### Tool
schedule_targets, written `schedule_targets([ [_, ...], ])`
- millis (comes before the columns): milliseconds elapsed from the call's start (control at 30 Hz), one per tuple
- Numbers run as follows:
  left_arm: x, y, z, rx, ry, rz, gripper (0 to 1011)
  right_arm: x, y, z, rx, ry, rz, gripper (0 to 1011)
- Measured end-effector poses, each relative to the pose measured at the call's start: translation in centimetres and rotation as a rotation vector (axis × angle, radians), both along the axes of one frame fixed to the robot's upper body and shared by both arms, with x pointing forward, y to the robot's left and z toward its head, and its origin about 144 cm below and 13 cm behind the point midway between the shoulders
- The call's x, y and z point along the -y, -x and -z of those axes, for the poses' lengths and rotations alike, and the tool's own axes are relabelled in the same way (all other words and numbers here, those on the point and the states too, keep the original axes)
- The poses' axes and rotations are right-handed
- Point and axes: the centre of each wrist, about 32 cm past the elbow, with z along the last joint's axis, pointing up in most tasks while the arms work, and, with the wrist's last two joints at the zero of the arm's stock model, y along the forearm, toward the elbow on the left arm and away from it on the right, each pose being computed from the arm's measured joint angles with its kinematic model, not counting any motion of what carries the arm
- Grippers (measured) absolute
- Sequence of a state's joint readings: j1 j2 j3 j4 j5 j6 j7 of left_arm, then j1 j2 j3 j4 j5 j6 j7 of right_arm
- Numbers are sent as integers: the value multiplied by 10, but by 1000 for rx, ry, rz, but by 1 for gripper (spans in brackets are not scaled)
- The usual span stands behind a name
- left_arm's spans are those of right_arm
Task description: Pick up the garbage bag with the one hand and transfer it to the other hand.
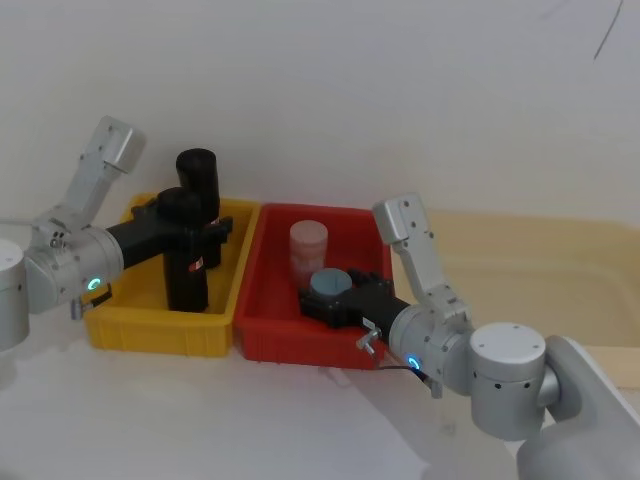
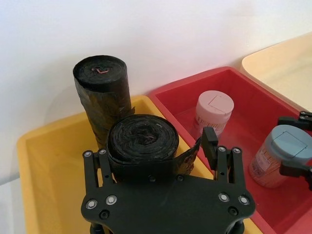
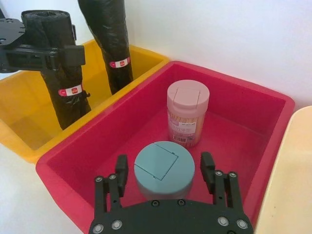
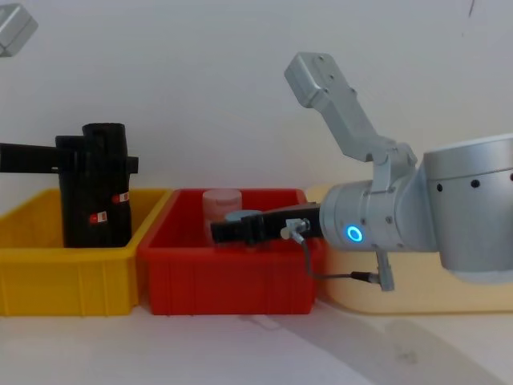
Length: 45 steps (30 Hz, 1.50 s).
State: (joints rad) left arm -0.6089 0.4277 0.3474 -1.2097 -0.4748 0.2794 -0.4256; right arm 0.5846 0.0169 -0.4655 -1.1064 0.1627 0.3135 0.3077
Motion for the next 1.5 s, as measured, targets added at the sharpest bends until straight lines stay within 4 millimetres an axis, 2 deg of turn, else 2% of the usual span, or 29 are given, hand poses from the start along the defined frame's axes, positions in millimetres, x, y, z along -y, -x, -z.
schedule_targets([
  [367,0,0,0,0,0,0,1001,1,-1,1,-4,-2,-2,660],
  [733,0,0,0,0,0,0,1001,1,-1,1,-5,-4,-2,660],
  [833,0,0,0,0,0,0,973,1,-1,1,-5,-5,-2,660],
  [967,0,0,0,0,0,0,885,1,-1,2,-6,-5,-3,660],
  [1267,0,0,0,0,0,0,601,1,-1,2,-7,-5,-3,660],
  [1367,0,0,0,0,0,0,544,1,-1,2,-7,-5,-3,660],
  [1500,0,0,0,0,0,0,522,1,-1,2,-7,-5,-3,660],
])
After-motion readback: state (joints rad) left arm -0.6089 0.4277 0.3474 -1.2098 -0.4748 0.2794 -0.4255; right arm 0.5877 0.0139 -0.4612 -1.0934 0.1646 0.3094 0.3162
